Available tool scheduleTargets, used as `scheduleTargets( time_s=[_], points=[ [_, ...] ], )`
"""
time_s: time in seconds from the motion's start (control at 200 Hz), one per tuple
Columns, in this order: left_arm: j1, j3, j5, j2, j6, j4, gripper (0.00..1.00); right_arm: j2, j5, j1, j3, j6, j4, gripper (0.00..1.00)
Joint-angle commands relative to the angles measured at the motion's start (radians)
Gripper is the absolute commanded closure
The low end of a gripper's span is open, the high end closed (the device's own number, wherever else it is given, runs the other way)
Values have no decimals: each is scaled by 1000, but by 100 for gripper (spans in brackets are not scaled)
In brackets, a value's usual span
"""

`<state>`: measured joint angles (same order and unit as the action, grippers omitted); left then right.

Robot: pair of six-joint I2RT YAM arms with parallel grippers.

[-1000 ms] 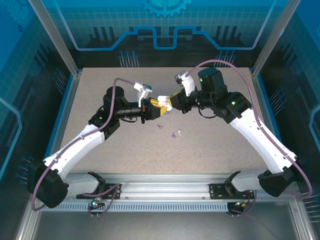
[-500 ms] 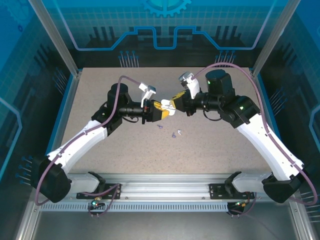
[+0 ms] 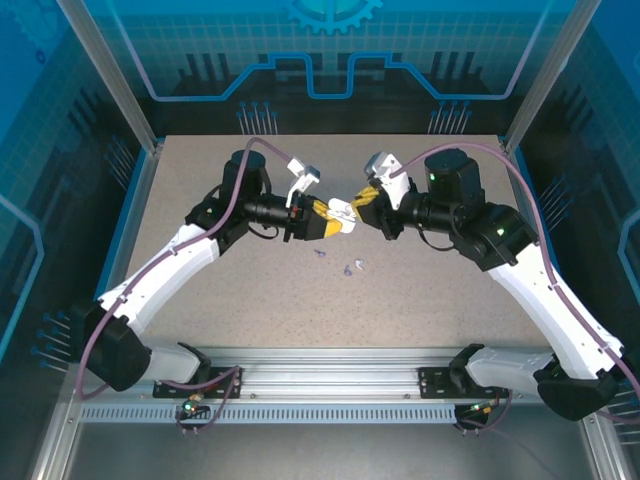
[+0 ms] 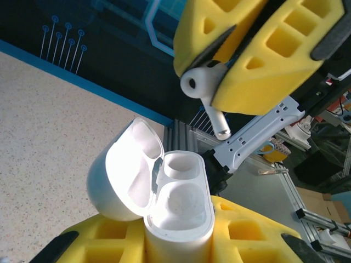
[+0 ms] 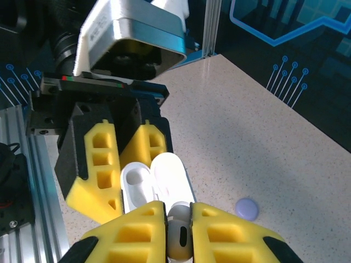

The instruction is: Insert wireless bluetooth earbuds into charging case

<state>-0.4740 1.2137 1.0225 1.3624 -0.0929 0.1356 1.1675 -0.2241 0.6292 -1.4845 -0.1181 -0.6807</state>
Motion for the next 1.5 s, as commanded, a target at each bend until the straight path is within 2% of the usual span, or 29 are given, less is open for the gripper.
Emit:
scheduleTargets(
  time_s=[0.0,0.415,1.056,1.496],
  points=[
    [3,43,30,9,28,47,94,-13,31,25,14,-50,-11,87],
    [8,56,14,0,33,73,95,-3,125,51,15,-85,-41,87],
    [8,58,23,-3,32,76,95,24,205,92,5,-124,-75,86],
    [8,63,19,12,28,71,95,47,158,125,-23,-132,-97,85]
  ],
)
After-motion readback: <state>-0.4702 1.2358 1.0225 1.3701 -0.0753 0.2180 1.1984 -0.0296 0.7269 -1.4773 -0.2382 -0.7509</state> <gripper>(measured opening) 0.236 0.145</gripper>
